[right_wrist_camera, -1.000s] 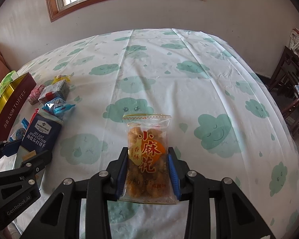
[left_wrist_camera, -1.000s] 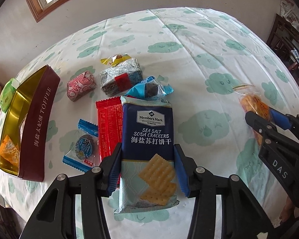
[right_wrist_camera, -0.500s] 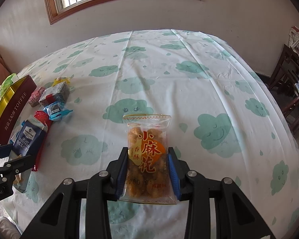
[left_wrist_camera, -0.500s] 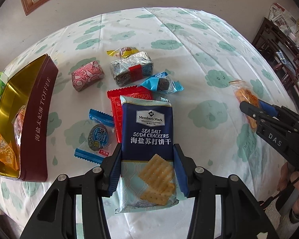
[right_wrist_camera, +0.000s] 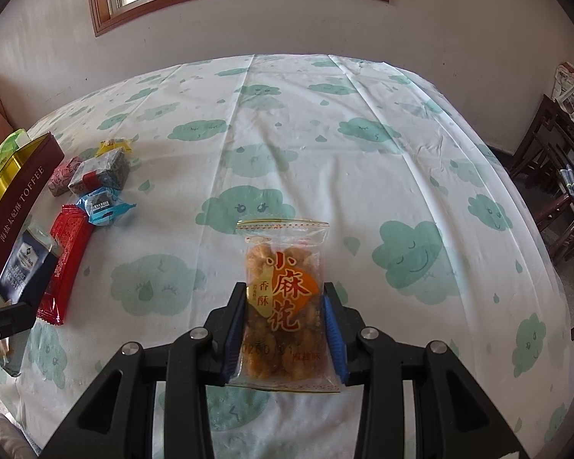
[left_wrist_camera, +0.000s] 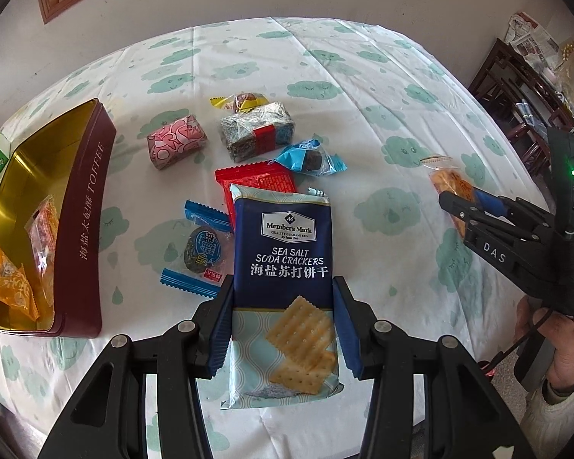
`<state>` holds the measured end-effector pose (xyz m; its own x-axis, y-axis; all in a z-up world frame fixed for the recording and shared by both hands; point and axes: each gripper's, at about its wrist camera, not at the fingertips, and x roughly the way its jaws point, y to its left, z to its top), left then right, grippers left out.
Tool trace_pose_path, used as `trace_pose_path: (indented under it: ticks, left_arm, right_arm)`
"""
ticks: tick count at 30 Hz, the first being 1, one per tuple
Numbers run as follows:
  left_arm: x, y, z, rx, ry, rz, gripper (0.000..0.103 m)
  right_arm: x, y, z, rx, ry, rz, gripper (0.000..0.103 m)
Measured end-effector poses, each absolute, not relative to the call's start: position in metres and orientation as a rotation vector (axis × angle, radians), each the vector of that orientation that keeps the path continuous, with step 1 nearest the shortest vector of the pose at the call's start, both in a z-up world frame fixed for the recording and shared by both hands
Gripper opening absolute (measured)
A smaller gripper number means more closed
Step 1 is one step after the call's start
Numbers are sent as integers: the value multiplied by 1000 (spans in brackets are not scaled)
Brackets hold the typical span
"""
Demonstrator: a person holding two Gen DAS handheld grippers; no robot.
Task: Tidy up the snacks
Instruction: 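Carry the soda crackers pack into the gold tin and release it with the left tool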
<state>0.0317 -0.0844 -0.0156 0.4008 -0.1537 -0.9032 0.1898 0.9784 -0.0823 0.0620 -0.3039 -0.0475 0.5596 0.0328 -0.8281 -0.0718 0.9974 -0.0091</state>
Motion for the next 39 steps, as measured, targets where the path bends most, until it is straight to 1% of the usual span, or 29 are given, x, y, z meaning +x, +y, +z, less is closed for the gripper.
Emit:
trace_pose_path:
  ticks: [13, 23, 33, 39]
  left_arm:
    - [27, -46, 14, 4, 1078, -163, 44]
    - [38, 25, 32, -40, 1020, -7, 44]
    - [53, 112, 20, -60, 1022, 197, 44]
    - [61, 140, 2, -66, 1056, 241, 44]
  right_arm:
    - [63, -300, -48, -52, 980, 31, 38]
    - [63, -299, -49, -48, 982, 17, 38]
    - [64, -298, -48, -43, 996, -7, 38]
    - [64, -296, -48, -40, 1001, -29, 38]
